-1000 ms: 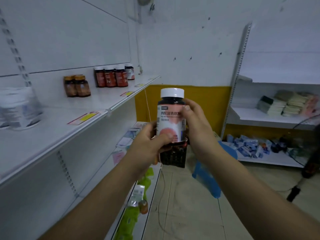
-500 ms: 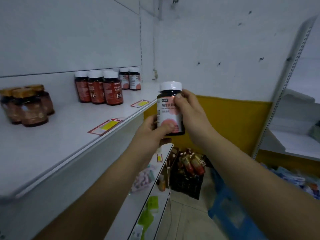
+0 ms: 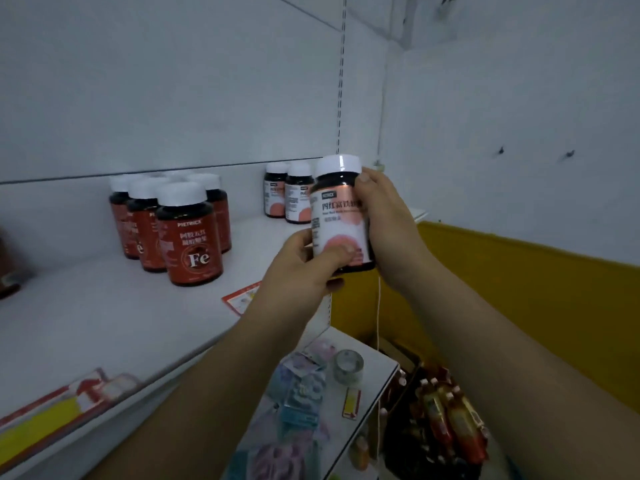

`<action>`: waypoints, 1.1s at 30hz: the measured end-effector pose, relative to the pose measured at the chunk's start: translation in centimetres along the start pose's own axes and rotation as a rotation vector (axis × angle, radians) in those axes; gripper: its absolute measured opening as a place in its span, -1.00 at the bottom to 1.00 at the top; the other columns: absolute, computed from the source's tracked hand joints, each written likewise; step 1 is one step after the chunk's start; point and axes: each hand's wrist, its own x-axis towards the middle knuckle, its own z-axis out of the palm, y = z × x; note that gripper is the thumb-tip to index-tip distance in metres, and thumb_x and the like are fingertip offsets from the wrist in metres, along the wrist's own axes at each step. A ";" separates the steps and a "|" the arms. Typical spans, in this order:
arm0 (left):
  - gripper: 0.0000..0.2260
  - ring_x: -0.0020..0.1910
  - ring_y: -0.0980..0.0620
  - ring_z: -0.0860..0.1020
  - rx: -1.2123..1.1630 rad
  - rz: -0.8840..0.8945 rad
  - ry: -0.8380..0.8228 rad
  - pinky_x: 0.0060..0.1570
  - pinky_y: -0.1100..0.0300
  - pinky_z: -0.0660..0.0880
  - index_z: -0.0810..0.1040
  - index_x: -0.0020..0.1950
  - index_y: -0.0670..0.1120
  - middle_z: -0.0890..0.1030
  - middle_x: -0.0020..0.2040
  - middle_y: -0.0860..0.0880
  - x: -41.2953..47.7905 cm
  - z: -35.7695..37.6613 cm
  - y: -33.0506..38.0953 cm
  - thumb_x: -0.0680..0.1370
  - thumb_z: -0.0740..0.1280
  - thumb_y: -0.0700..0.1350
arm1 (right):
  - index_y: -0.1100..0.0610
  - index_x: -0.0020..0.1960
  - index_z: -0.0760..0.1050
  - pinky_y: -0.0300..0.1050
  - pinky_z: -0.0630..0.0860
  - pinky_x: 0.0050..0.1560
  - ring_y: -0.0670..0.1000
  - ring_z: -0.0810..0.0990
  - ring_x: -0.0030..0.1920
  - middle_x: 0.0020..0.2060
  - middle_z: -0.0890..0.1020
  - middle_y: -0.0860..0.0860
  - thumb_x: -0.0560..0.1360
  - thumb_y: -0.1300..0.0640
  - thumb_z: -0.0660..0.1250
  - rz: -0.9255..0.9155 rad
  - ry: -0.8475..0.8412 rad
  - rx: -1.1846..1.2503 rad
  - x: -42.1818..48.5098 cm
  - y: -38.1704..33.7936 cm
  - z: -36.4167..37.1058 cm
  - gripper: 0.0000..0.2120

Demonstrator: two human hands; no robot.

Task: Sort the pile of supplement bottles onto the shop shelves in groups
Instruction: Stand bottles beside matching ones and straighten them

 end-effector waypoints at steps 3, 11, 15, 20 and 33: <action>-0.82 0.02 0.01 0.61 0.016 0.027 0.104 0.05 0.11 0.55 0.48 0.10 -0.01 0.62 0.04 -0.05 2.9 2.8 -0.8 0.51 0.34 -0.15 | 0.06 0.24 0.42 0.04 0.60 0.05 0.02 0.65 -0.03 -0.01 0.63 0.03 0.62 -0.01 0.14 -0.019 -0.113 0.061 3.7 2.0 -2.4 -0.74; -0.65 0.01 -0.03 0.64 0.202 0.021 0.297 0.08 0.04 0.56 0.34 0.25 0.01 0.61 0.07 -0.04 10.1 8.0 -0.6 0.52 0.34 -0.20 | 0.07 0.16 0.47 -0.35 0.52 -0.28 -0.24 0.63 -0.26 -0.13 0.62 -0.07 0.61 0.11 0.19 -0.032 -0.441 0.173 12.4 4.9 -7.5 -0.83; -0.60 0.02 -0.01 0.61 0.393 -0.055 0.371 0.09 0.02 0.55 0.30 0.25 0.01 0.59 0.04 -0.01 13.2 8.5 -0.1 0.49 0.38 -0.16 | 0.00 0.06 0.49 -0.30 0.52 -0.23 -0.20 0.63 -0.22 -0.12 0.63 -0.07 0.59 0.11 0.19 -0.001 -0.522 0.180 15.6 6.2 -7.9 -0.87; -0.54 -0.08 0.06 0.64 0.488 -0.060 0.391 -0.11 0.18 0.59 0.39 0.22 -0.15 0.64 -0.05 -0.04 16.3 7.5 -1.5 0.39 0.45 -0.31 | -0.03 -0.02 0.48 -0.16 0.50 -0.05 -0.12 0.57 -0.09 -0.10 0.59 -0.09 0.61 0.08 0.14 -0.059 -0.614 0.095 18.7 8.5 -7.7 -0.86; 0.01 -0.10 0.24 0.52 0.954 -0.027 0.412 -0.26 0.49 0.47 -0.19 0.51 0.20 0.39 0.11 0.16 19.7 7.2 -3.0 0.38 0.50 -0.21 | -0.03 0.44 0.33 0.02 0.30 0.35 0.11 0.36 0.38 0.44 0.35 0.08 0.49 -0.41 0.05 -0.190 -0.947 -0.940 28.3 17.9 -9.6 -0.33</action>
